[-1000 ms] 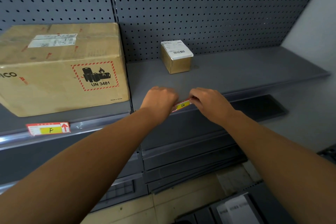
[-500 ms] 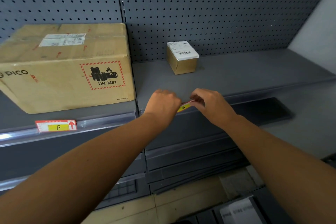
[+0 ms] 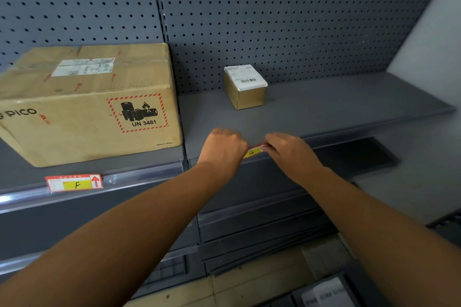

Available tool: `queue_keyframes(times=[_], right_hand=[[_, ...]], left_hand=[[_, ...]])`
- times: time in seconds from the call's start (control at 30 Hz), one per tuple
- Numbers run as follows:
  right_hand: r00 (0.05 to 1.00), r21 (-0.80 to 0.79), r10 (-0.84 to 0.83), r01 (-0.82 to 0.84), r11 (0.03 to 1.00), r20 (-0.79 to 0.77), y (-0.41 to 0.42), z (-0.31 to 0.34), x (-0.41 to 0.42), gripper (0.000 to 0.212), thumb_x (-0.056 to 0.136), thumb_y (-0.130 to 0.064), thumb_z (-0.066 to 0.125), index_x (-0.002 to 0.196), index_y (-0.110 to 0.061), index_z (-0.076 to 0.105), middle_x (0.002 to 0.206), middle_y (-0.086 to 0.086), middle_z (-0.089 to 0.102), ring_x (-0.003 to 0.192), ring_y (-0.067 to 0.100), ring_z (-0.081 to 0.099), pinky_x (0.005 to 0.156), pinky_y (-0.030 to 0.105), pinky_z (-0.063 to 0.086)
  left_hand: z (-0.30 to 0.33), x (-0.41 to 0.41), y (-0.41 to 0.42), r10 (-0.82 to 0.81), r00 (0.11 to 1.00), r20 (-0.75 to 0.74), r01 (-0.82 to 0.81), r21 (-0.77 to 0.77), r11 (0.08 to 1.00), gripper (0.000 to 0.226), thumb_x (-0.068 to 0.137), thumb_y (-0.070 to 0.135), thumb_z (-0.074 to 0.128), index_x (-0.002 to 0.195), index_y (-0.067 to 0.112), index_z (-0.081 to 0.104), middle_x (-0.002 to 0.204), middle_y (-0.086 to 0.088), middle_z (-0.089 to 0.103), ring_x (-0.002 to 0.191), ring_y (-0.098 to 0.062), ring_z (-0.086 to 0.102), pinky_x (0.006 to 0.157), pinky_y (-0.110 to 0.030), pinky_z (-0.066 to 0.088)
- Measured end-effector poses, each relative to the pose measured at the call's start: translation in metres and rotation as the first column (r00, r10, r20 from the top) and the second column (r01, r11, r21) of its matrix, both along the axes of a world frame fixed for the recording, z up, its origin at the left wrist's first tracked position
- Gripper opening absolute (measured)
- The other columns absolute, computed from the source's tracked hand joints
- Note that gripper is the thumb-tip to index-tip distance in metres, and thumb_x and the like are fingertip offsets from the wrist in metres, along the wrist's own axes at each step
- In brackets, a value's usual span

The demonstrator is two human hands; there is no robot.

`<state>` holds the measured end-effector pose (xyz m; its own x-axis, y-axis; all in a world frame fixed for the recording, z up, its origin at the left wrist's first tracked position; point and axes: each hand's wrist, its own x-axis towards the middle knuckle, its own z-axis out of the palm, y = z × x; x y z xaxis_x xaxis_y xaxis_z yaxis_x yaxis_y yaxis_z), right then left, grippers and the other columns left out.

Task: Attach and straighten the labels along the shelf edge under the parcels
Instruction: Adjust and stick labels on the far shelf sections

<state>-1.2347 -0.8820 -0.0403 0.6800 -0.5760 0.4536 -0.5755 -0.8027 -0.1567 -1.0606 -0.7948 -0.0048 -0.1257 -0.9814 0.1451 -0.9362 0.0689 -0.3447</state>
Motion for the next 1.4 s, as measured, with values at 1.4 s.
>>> queue_keyframes(times=[1.4], right_hand=[[0.936, 0.028, -0.187, 0.204, 0.979, -0.297, 0.014, 0.014, -0.002, 0.013, 0.100, -0.024, 0.058, 0.099, -0.013, 0.063, 0.095, 0.006, 0.064, 0.084, 0.024, 0.062, 0.071, 0.037, 0.052]], left_hand=[[-0.004, 0.012, -0.001, -0.073, 0.996, -0.056, 0.069, -0.076, 0.995, 0.014, 0.083, 0.014, 0.071, 0.094, 0.019, 0.066, 0.092, -0.002, 0.066, 0.086, -0.023, 0.061, 0.072, -0.034, 0.041]])
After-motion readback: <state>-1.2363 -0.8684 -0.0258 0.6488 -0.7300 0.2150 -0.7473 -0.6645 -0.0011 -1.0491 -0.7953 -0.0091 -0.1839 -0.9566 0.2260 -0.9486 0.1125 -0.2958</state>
